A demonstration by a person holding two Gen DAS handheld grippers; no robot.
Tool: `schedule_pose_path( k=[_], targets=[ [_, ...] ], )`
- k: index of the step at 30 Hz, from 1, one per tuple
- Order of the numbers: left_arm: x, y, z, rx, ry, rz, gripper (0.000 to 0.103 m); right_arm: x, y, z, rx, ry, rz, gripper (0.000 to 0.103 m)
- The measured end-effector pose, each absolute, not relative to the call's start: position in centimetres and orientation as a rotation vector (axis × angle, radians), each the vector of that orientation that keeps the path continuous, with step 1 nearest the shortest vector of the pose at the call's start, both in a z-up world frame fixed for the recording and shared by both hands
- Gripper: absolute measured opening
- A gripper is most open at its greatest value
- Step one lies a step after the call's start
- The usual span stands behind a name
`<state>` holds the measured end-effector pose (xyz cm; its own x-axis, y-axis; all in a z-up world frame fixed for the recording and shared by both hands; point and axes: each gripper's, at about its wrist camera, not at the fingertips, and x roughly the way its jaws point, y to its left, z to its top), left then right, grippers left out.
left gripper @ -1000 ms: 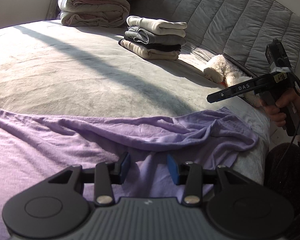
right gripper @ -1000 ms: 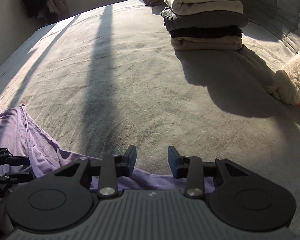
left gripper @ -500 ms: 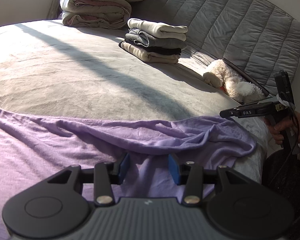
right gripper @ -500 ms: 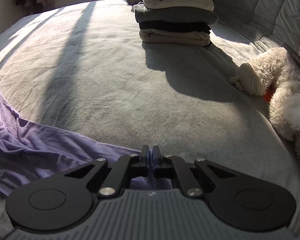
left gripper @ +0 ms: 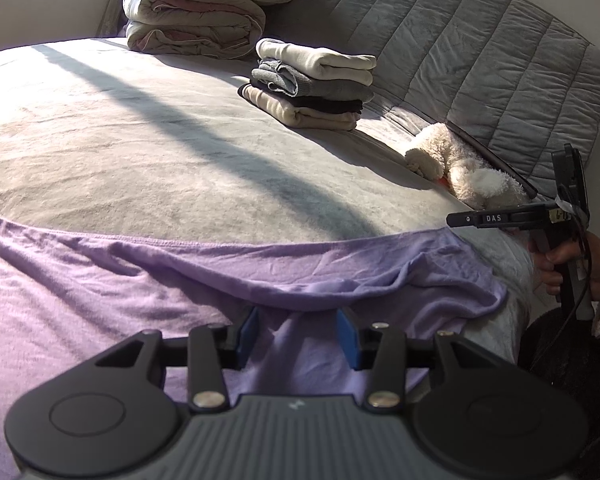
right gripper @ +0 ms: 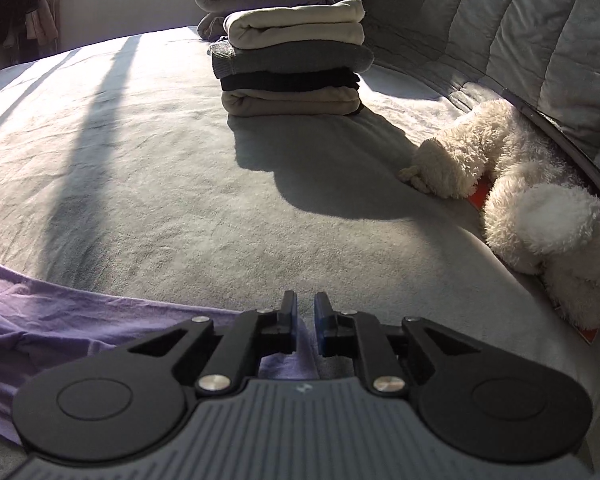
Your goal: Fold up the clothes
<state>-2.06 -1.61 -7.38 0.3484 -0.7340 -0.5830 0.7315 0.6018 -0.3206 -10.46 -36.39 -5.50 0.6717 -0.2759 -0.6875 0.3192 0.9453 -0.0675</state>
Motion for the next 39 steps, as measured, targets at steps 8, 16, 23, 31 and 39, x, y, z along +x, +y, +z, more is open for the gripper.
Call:
schedule_pose_path(
  k=[8,16,23,31,39],
  targets=[
    [-2.3,-1.6,-7.0,-0.023,0.750,-0.937,0.044,-13.1,-35.5,-4.8,0.180,0.759,-0.172,0.043],
    [-2.4,-1.9,-7.3,-0.036,0.756,-0.906,0.044,-13.2,-33.2,-6.5,0.072,0.751,-0.117,0.015],
    [-1.6,-2.4,-7.1,-0.099,0.754,-0.894,0.044,-13.9,-32.7,-5.3,-0.028,0.702,-0.176,0.003],
    [-0.9,-2.5,-7.3,-0.146,0.776,-0.878,0.044,-11.3,-34.6,-5.0,-0.038,0.745,-0.250,0.003],
    [-3.9,-3.0,-6.0,-0.047,0.699,-1.036,0.044,-11.7,-36.5,-5.3,0.158,0.782,-0.268,0.018]
  ],
)
